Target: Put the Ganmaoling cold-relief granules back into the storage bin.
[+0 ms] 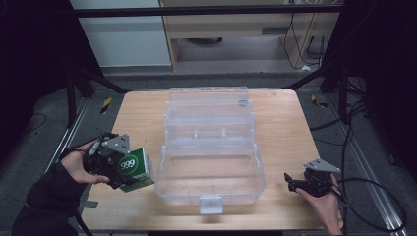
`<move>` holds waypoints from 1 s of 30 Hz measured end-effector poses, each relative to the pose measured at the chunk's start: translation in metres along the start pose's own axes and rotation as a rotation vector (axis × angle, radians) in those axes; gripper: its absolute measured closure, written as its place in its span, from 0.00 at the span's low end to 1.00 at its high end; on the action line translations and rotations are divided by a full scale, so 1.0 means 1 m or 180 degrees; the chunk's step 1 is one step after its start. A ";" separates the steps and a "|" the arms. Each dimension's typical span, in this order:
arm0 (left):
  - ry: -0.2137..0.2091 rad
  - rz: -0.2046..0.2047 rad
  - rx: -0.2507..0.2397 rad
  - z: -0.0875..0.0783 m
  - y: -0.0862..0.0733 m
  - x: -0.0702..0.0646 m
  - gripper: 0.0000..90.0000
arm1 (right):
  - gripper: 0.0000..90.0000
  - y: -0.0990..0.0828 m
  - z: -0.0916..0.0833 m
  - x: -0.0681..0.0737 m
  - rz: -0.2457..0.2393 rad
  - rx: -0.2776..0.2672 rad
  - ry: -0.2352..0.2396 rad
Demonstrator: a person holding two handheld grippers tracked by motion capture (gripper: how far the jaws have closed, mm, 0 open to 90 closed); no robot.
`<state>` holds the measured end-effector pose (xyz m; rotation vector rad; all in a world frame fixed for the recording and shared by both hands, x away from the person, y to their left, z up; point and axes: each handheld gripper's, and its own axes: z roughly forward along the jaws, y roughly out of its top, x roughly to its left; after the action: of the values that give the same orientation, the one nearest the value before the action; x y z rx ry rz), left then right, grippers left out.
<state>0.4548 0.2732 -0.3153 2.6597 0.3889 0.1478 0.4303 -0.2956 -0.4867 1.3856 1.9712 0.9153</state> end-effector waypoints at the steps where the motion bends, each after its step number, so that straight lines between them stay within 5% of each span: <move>1: 0.0006 0.0009 0.0009 0.000 0.002 0.000 0.16 | 0.04 0.000 0.000 0.000 0.0000 0.0000 0.0000; 11: 0.0015 0.0074 0.0005 -0.005 0.019 -0.002 0.16 | 0.04 0.000 0.000 0.000 -0.0008 -0.0003 -0.0003; 30: -0.0075 0.0352 0.0051 0.014 0.063 -0.008 0.16 | 0.04 -0.001 0.000 -0.001 0.0006 -0.0006 0.0008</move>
<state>0.4650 0.2106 -0.3003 2.6970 0.2364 0.1480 0.4303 -0.2962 -0.4874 1.3861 1.9708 0.9197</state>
